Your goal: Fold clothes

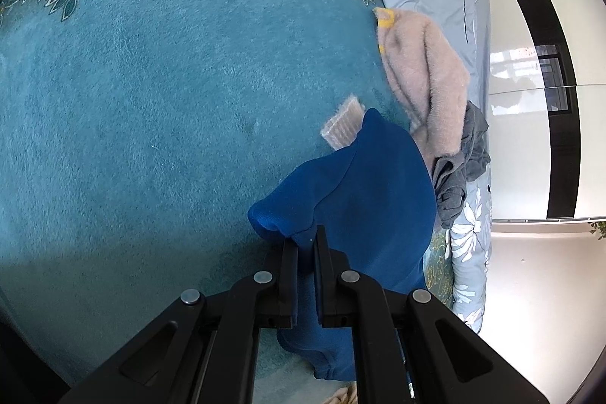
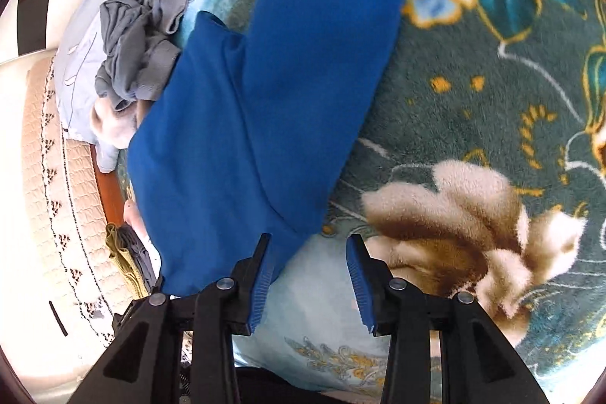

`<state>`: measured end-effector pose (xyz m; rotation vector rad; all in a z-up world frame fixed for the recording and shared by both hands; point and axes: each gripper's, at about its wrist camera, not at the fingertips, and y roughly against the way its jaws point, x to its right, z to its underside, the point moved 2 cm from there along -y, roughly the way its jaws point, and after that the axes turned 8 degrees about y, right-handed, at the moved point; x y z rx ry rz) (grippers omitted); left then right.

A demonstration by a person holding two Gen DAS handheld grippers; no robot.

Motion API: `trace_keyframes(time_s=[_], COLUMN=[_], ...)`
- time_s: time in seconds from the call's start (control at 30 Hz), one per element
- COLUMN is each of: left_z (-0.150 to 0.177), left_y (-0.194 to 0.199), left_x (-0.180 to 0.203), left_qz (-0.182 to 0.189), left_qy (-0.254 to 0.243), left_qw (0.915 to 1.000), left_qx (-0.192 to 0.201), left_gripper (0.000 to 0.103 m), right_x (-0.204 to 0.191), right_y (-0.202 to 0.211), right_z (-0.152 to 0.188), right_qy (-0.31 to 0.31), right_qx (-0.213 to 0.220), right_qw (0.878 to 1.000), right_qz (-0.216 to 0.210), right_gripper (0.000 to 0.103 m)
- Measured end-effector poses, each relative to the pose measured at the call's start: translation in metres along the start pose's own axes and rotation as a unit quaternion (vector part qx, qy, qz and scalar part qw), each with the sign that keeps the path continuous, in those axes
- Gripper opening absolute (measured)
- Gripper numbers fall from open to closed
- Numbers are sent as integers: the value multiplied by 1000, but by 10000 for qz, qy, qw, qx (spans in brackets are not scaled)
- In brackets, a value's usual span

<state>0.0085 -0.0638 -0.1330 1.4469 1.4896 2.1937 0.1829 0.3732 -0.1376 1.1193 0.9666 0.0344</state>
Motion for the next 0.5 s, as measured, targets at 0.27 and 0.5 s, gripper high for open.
trace_keyframes(time_s=[0.27, 0.5], left_z=[0, 0], left_y=[-1, -7], left_x=[-1, -5], left_qz=[-18, -44], left_qy=[26, 145], left_qw=[10000, 9998], left_qx=[-48, -143], left_gripper=[6, 6], right_x=[23, 19], right_y=[-18, -27], right_z=[4, 7], right_qy=[-423, -921], right_qx=[375, 482], right_qw=[9982, 9937], right_qz=[-221, -413], right_gripper=[43, 14])
